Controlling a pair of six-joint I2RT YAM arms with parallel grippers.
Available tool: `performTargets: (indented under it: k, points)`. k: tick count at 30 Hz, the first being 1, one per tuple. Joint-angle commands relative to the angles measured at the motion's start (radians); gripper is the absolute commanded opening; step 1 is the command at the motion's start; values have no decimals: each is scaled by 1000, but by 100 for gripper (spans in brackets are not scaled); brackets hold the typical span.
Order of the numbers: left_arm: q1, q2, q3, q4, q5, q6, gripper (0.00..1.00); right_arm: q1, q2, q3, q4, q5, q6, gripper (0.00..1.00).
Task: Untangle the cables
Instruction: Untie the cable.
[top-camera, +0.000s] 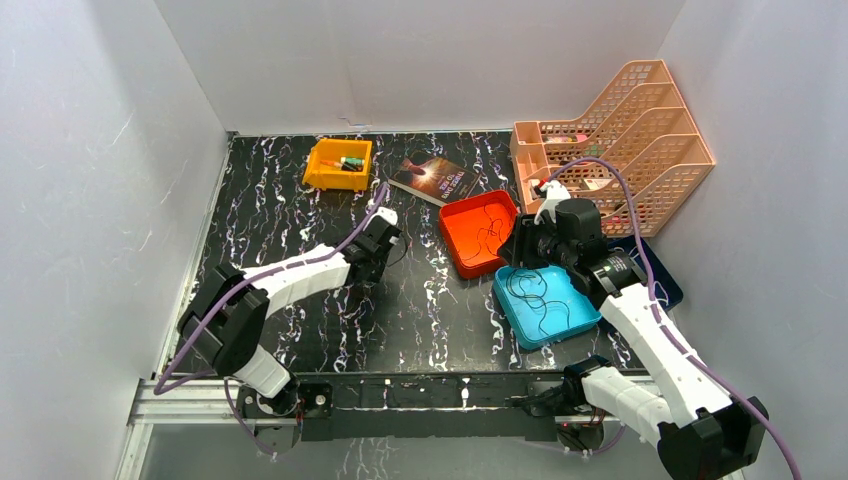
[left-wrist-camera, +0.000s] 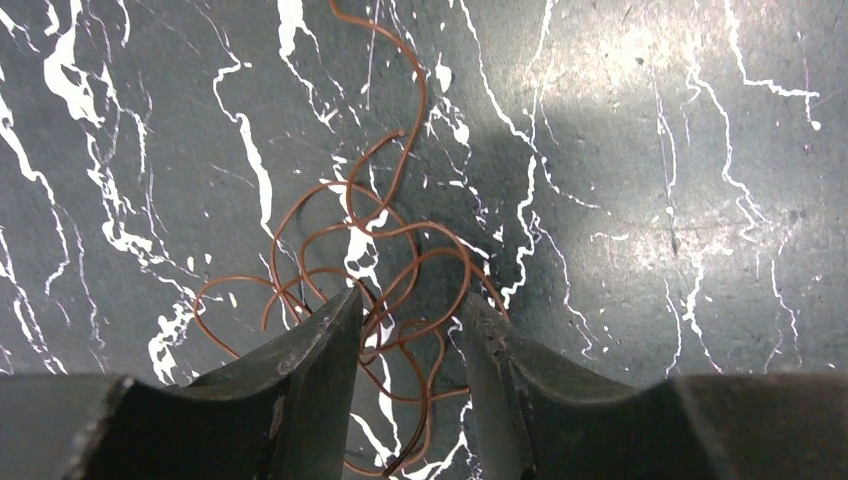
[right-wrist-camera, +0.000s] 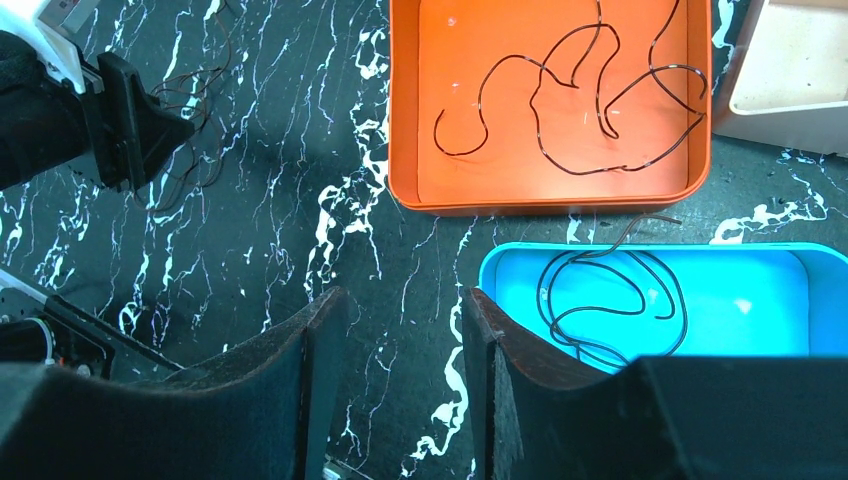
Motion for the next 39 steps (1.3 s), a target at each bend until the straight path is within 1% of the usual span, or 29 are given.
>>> performTargets:
  k: [1, 5, 9, 14, 18, 19, 21, 23, 28, 29, 30, 32, 34, 37, 39]
  points:
    - [7, 11, 49, 2, -59, 33, 37, -3, -23, -6, 19, -11, -9, 53]
    - [7, 18, 53, 3, -84, 54, 24, -2, -26, -6, 19, -12, -7, 53]
    - [7, 10, 47, 2, -99, 62, 17, -3, -28, -6, 19, -11, -6, 53]
    - [7, -2, 51, -9, -113, 70, 0, -2, -32, -1, 19, -11, -4, 53]
    - [7, -50, 71, -30, -117, 87, 0, -3, -43, -4, 27, -10, -3, 53]
    - [7, -69, 81, -37, -113, 93, 0, -2, -50, -7, 37, -16, -2, 55]
    - [7, -118, 96, -54, -86, 114, 0, -2, -70, -15, 70, -41, 1, 59]
    - [7, -182, 108, -53, -28, 139, 0, -2, -101, -34, 129, -73, 12, 61]
    - [6, -355, 133, -63, 136, 167, 0, -2, -187, -134, 375, -159, 35, 65]
    - [7, -401, 137, -67, 176, 160, 0, -3, -208, -162, 476, -212, 35, 67]
    - [8, -410, 138, -67, 192, 157, 0, -3, -212, -177, 498, -223, 35, 68]
    - [8, -456, 139, -67, 239, 144, 0, -3, -223, -220, 630, -298, 41, 71]
    - [8, -493, 143, -62, 290, 130, 0, -1, -205, -241, 736, -381, 38, 73]
    - [8, -537, 137, -35, 367, 127, 0, -1, -129, -224, 821, -490, 64, 74]
    - [8, -563, 129, -15, 421, 133, 0, 4, -75, -209, 883, -534, 91, 74]
